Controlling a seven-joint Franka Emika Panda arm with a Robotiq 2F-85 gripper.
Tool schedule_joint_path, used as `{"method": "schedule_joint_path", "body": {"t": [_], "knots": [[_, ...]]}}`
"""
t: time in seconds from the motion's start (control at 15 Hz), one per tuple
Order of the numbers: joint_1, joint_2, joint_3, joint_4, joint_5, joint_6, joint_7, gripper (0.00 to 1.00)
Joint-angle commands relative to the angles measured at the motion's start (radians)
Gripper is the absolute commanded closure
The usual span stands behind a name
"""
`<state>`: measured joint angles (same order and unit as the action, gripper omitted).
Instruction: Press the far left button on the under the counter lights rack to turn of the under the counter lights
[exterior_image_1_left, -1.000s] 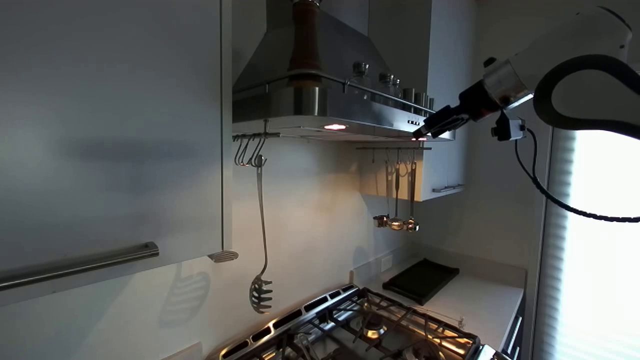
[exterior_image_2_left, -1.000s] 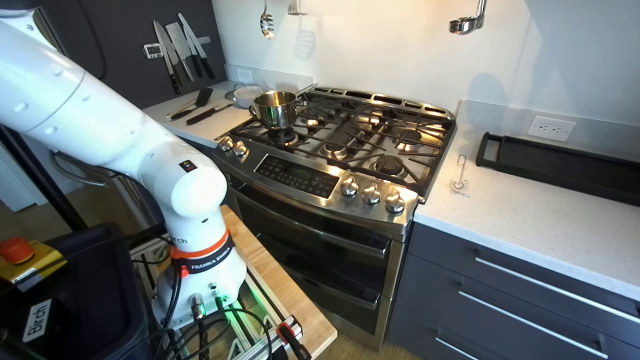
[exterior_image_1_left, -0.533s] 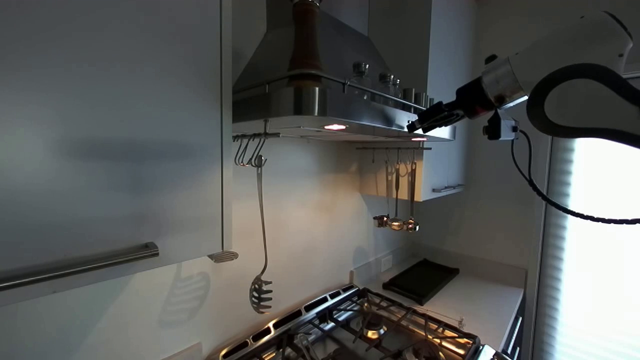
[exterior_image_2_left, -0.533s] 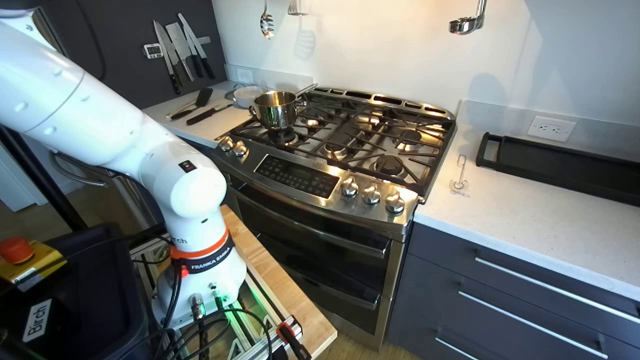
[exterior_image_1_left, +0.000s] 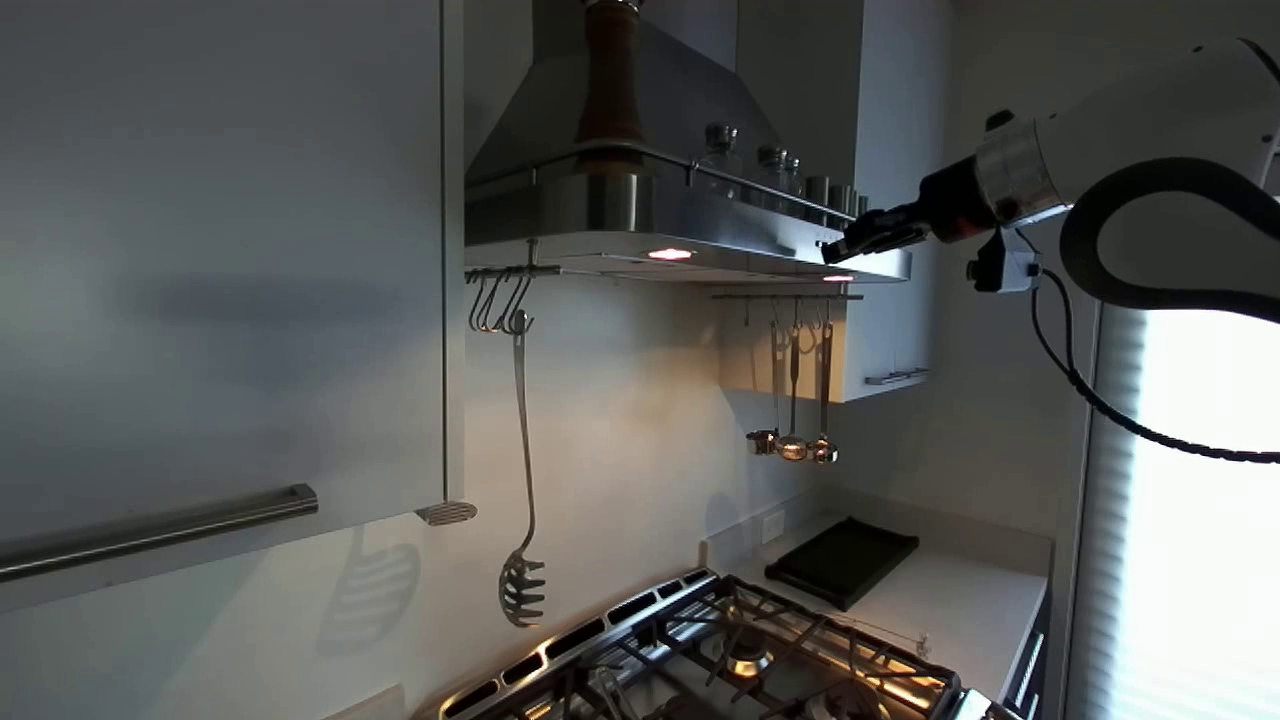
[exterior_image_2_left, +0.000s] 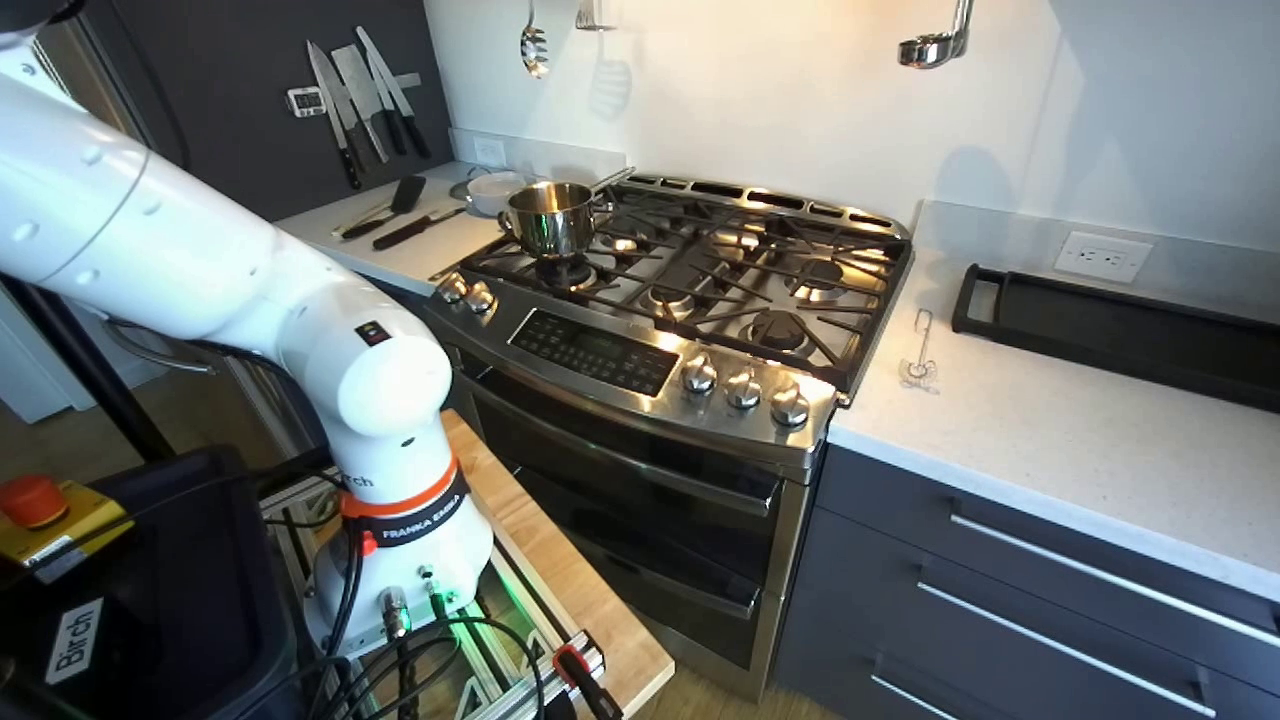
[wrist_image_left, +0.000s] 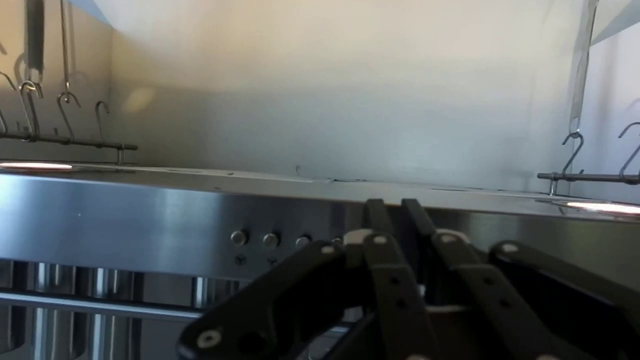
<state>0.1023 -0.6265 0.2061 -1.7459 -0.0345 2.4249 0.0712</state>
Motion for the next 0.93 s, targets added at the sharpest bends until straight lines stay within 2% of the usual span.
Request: {"method": "schedule_joint_path", "body": {"t": [0.0, 0.4, 0.87], "knots": [[-0.029, -0.058, 0.016, -0.081, -0.022, 0.065, 0.035, 1.00], [-0.069, -0.077, 0.028, -0.115, -0.042, 0.143, 0.046, 1.00], [-0.099, -0.066, 0.033, -0.121, -0.055, 0.176, 0.053, 1.00]]}}
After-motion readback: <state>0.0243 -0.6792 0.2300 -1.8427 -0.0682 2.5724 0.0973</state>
